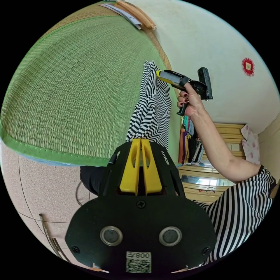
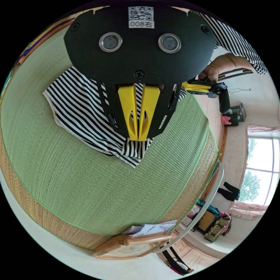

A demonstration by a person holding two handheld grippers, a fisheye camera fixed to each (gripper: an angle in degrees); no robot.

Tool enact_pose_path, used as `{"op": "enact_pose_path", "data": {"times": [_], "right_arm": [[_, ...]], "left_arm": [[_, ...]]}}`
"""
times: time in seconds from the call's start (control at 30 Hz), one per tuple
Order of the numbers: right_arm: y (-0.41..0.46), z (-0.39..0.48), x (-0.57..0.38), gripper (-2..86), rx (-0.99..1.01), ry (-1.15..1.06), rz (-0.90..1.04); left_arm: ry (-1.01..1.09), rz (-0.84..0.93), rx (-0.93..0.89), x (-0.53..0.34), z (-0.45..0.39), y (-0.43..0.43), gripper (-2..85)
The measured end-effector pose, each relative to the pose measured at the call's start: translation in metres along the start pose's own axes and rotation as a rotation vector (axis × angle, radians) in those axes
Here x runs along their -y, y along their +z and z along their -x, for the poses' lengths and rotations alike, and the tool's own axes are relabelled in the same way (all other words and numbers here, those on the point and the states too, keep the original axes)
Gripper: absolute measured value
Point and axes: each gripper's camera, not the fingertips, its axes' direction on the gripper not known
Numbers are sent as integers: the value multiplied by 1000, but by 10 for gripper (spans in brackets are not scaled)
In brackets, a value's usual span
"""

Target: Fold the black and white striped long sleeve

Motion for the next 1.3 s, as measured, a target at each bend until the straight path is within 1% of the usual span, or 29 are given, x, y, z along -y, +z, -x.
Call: {"op": "enact_pose_path", "data": {"times": [0.07,0.13,0.23,0.3,0.43,0.53,0.63,0.7,0.8,0.87,0.9,1.03,1.13,1.2,1.3], "right_arm": [[-2,-2,1,0,-28,10,-24],[7,-12,6,0,-56,34,10],[4,-31,6,0,34,87,5],[-5,-31,-1,0,30,72,-23],[-34,-26,-44,0,110,23,-114],[-41,-31,-84,0,184,51,-139],[-30,-32,-107,0,259,55,-95],[-17,-30,-111,0,241,52,-49],[3,-33,-109,0,211,65,27],[-2,-43,-114,1,287,111,4],[-6,-43,-117,1,288,107,-2],[-36,-29,-149,1,295,39,-51],[-43,-14,-172,1,333,-1,-60],[-34,-6,-178,1,346,-20,-18],[-3,-1,-179,1,284,-26,87]], "left_arm": [[4,6,7,-2,-2,0,1],[2,8,3,-2,-4,0,1],[-2,2,16,-5,-7,-1,1],[4,-23,26,-10,-12,-3,1],[31,-76,17,-16,-21,-9,1],[58,-84,8,-17,-30,-8,1],[75,-62,72,-14,-37,0,1],[47,-46,146,-12,-33,8,1],[11,-53,79,-12,-27,11,1],[2,-65,77,-14,-30,11,1],[9,-73,82,-15,-35,11,1],[27,-81,56,-15,-43,18,1],[17,-79,87,-14,-46,29,1],[18,-77,111,-16,-49,37,1],[9,-77,138,-18,-51,44,1]]}}
